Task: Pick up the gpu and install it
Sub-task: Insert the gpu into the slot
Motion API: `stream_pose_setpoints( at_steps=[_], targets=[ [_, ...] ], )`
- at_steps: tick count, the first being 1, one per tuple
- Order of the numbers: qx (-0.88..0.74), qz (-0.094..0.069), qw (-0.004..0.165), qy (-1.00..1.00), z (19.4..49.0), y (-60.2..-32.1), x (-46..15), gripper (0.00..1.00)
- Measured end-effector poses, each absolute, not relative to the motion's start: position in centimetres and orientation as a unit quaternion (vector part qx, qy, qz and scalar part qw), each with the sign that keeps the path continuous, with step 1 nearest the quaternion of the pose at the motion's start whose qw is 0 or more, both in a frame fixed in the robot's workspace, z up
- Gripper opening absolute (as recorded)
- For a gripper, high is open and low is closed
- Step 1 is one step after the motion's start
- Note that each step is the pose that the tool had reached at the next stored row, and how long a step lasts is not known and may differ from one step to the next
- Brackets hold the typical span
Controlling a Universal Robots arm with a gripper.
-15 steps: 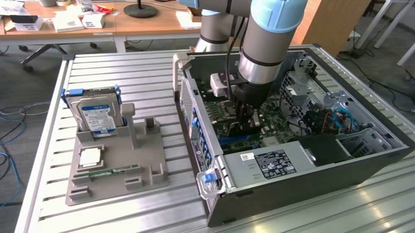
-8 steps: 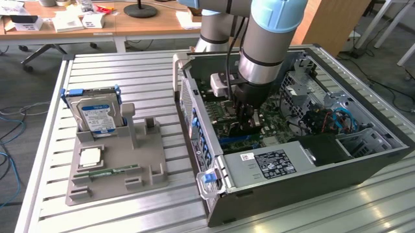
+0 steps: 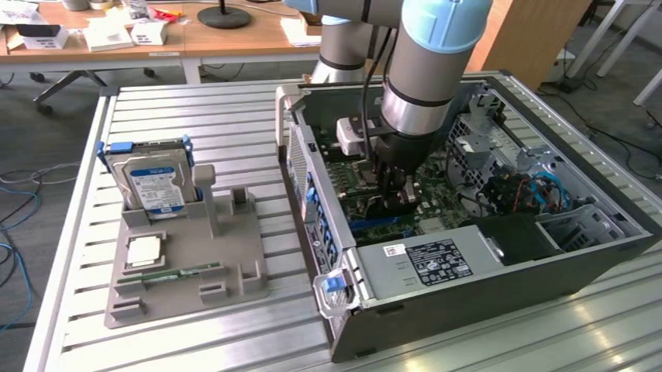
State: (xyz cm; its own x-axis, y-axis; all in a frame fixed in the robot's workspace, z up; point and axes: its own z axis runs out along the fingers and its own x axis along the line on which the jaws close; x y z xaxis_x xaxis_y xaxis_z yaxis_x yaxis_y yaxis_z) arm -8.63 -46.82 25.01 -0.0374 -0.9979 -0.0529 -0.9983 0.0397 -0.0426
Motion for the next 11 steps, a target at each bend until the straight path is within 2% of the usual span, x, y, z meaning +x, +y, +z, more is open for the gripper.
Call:
stream_pose_setpoints(
  at_steps=[11],
  targets=[
    [-0.693, 0.003, 0.034, 0.720, 24.98, -46.87, -8.79, 0.26]
  ],
)
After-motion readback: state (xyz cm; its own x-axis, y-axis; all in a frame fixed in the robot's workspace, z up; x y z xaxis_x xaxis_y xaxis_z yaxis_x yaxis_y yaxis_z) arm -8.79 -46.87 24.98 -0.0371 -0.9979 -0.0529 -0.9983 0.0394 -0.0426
